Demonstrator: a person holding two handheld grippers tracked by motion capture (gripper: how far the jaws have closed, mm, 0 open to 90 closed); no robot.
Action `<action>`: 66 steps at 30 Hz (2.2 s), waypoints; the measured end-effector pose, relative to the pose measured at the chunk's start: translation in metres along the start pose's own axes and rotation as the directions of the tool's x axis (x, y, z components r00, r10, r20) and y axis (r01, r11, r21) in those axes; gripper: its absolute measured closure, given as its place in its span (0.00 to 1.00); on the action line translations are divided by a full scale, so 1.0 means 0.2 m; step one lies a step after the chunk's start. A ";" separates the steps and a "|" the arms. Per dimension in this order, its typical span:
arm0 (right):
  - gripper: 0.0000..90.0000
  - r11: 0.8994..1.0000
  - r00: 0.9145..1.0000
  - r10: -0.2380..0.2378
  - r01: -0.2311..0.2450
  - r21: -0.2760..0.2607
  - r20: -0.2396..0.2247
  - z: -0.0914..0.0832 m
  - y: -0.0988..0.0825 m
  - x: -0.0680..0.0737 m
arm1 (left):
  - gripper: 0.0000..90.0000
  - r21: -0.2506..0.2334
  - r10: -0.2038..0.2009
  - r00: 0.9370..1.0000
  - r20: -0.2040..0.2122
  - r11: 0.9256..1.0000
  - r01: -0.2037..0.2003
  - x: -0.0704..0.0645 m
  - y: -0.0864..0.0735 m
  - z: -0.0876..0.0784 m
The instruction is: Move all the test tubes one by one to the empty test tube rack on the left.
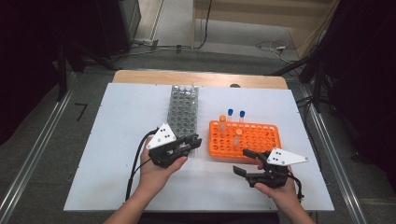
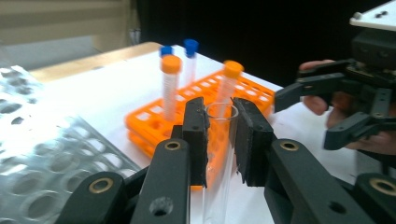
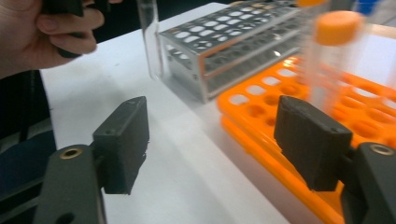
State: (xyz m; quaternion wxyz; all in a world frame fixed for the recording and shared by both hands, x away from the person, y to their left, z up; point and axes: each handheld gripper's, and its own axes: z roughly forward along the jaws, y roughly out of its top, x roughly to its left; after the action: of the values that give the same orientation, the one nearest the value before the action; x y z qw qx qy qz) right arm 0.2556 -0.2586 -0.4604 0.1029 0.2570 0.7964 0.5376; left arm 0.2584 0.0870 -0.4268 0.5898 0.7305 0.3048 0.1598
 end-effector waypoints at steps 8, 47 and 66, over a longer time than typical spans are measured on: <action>0.11 0.999 0.998 0.034 -0.034 -0.009 0.044 -0.08 -0.04 -0.10 | 0.85 -0.005 0.003 0.999 -0.048 1.000 -0.003 0.10 0.06 0.00; 0.00 0.997 0.997 0.061 -0.059 -0.039 0.052 -0.13 -0.06 -0.21 | 0.84 -0.072 -0.070 0.972 -0.225 0.996 0.055 0.66 0.35 0.42; 0.00 0.997 0.996 0.068 -0.066 -0.041 0.055 -0.14 -0.06 -0.21 | 0.84 -0.057 -0.066 0.957 -0.283 0.997 0.052 0.77 0.38 0.60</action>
State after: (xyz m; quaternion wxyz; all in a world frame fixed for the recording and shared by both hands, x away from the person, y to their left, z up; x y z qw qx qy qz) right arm 0.2754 -0.3077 -0.4654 0.1124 0.2965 0.7736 0.5486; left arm 0.4669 0.0828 -0.4034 0.5620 0.6760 0.4040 0.2528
